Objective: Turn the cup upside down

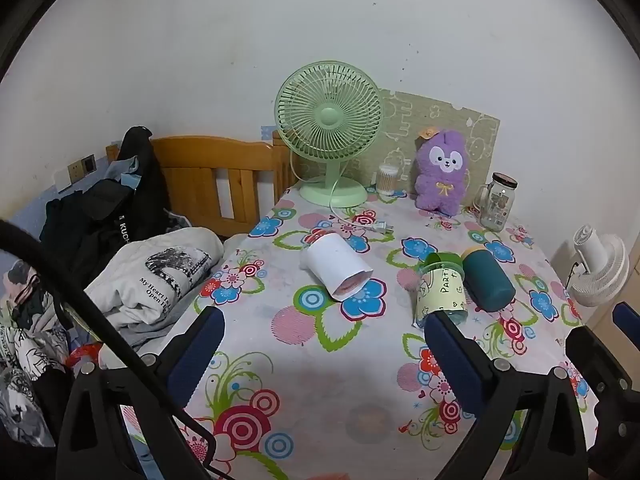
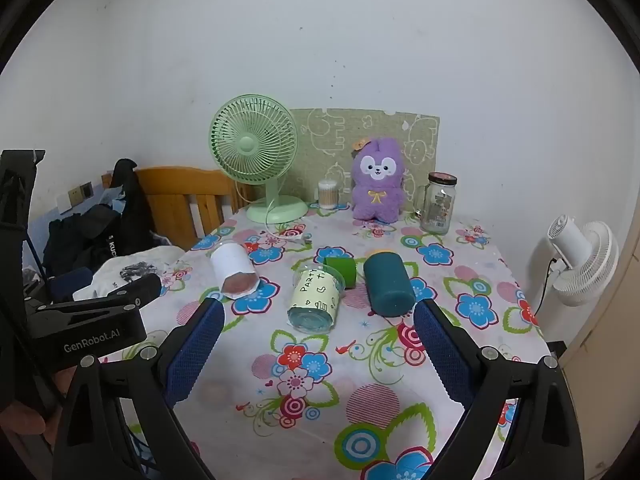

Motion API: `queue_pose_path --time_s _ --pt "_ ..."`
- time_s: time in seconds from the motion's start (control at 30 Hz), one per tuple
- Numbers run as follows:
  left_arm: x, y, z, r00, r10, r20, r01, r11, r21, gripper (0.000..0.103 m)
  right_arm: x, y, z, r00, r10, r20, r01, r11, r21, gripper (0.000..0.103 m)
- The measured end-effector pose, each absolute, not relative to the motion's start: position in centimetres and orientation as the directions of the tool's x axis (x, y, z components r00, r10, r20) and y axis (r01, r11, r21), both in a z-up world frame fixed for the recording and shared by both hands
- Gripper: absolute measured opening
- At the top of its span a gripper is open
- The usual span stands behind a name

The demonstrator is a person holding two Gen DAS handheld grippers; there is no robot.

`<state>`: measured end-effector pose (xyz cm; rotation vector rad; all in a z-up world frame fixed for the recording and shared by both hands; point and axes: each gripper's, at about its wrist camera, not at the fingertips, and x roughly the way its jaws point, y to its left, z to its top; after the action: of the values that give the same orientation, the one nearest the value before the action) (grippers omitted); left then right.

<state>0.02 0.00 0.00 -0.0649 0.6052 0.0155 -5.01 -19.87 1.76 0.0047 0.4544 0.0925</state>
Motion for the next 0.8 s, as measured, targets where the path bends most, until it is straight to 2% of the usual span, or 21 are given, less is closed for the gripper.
queue_pose_path --time_s 0.8 --pt "0.02 0.08 0.01 0.825 -0.008 -0.566 -0.032 0.998 -0.061 0.101 -4.96 -20.23 1.76 0.889 0.094 -0.449 -0.090 0.995 0.031 0.097"
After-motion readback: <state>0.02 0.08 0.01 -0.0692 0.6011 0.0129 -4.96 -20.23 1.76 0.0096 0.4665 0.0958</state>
